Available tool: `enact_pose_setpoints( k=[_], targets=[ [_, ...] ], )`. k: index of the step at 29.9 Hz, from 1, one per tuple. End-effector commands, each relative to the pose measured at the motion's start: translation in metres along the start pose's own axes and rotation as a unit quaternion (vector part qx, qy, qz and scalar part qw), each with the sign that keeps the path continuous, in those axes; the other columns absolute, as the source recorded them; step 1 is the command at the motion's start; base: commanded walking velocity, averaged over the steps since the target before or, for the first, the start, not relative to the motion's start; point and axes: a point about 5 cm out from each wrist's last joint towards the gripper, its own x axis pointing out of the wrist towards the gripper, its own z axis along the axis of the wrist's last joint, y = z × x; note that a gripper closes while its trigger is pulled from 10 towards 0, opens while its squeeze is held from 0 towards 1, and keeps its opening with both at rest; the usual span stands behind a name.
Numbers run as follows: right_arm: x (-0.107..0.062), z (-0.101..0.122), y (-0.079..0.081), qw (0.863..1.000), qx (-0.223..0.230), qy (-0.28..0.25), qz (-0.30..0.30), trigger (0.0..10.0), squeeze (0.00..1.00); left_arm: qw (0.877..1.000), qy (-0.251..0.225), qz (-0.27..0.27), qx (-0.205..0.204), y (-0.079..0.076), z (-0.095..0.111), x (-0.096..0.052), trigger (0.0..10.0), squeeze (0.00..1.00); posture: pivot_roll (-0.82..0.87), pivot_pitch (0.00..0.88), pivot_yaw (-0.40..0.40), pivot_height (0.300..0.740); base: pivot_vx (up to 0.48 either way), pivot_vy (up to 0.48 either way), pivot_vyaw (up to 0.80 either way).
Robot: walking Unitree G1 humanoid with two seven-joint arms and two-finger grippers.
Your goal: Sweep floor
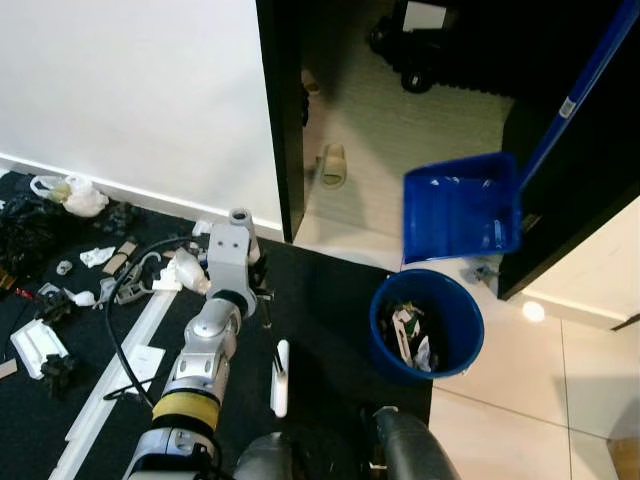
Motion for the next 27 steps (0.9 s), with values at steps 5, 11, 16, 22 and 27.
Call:
enact_pose_setpoints(
  k=[5, 11, 16, 22, 27],
  targets=[
    [0.0, -0.034, 0.017, 0.988, 0.117, 0.083, 0.052, 10.0, 0.0, 1.0, 0.009, 0.021, 0.007, 0.017, -0.002, -0.004, 10.0, 0.0, 0.03, 0.02, -0.051, 0.74, 0.0, 0.0, 0.0],
    [-0.001, -0.06, 0.038, 0.978, 0.16, 0.113, 0.075, 10.0, 0.0, 0.999, 0.016, 0.043, 0.007, 0.026, 0.0, -0.004, 10.0, 0.0, 0.05, 0.013, -0.063, 0.74, 0.0, 0.0, 0.0],
    [0.004, -0.066, 0.058, 0.97, 0.187, 0.116, 0.103, 10.0, 0.0, 0.999, 0.009, 0.045, 0.022, 0.029, 0.004, -0.005, 10.0, 0.0, 0.05, 0.013, -0.063, 0.74, 0.0, 0.312, 0.0],
    [0.007, -0.068, 0.072, 0.964, 0.202, 0.12, 0.122, 10.0, 0.0, 0.999, 0.008, 0.046, 0.025, 0.031, 0.005, -0.009, 10.0, 0.0, 0.07, 0.021, -0.077, 0.74, 0.0, 0.48, 0.0],
    [0.009, -0.068, 0.077, 0.962, 0.208, 0.12, 0.13, 10.0, 0.0, 0.999, 0.006, 0.04, 0.027, 0.028, 0.006, -0.011, 10.0, 0.0, 0.08, 0.025, -0.08, 0.74, 0.0, 0.48, 0.0]
  ],
)
